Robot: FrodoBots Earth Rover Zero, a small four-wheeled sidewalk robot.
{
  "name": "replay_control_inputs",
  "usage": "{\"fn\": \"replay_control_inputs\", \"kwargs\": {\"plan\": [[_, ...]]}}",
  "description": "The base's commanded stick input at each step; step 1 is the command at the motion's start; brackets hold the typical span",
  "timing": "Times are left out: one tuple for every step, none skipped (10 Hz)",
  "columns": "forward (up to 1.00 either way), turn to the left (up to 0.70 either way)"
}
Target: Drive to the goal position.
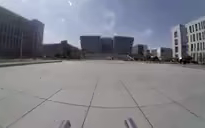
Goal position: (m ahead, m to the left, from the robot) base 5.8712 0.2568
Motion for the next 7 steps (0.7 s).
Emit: {"fn": "replay_control_inputs", "kwargs": {"plan": [[0.85,0.00],[0.85,0.00],[0.85,0.00],[0.85,0.00],[0.85,0.00],[0.85,0.00],[0.85,0.00]]}}
